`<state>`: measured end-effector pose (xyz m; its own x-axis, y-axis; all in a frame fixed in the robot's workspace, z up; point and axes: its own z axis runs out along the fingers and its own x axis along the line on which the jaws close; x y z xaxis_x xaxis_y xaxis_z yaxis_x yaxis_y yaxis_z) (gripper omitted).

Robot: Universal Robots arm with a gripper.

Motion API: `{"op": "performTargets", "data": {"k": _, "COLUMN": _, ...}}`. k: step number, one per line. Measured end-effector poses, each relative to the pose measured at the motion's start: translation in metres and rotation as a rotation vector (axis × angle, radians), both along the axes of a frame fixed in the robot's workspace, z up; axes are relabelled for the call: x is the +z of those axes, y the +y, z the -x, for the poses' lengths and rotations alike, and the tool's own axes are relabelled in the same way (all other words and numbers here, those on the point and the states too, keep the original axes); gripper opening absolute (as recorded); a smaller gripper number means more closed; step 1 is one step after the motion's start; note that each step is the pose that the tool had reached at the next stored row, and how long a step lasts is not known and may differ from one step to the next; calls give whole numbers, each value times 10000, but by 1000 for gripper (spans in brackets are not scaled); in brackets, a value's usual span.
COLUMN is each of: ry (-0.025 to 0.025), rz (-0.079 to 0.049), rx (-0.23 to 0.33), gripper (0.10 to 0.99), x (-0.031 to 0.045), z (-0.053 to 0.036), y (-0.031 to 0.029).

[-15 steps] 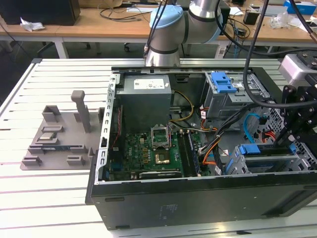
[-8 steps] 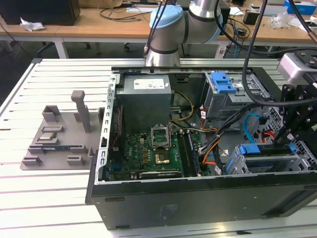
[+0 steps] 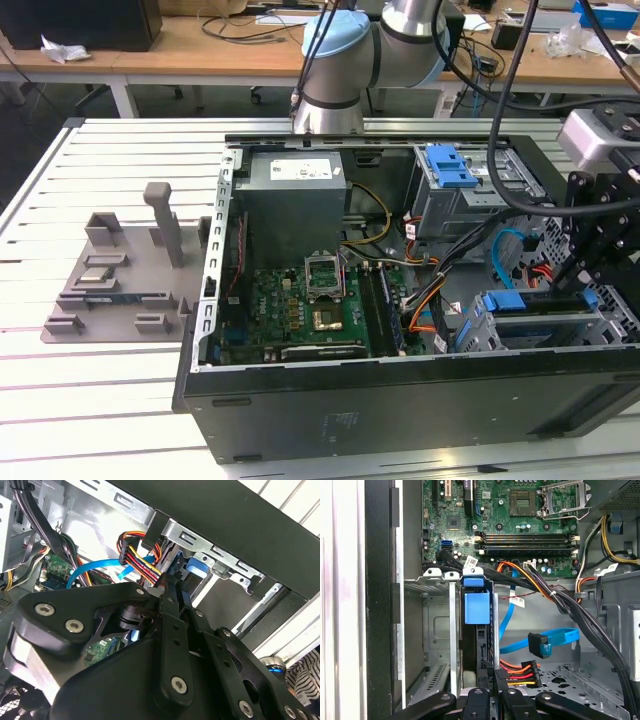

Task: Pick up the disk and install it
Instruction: 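Insert the first disk wire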

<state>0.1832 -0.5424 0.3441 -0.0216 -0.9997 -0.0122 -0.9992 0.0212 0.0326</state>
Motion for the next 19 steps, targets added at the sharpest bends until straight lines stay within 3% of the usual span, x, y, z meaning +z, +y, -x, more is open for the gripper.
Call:
{"op": "performTargets", "data": {"k": 8, "ry": -3, "rz": -1, "rx": 0, "gripper": 165, "x": 1, "z": 0, "y": -20}}
{"op": "performTargets", "data": {"k": 19, "ry": 3, "rz": -3, "rx": 0, "gripper": 165, "x": -62, "z": -4, "y": -26}}
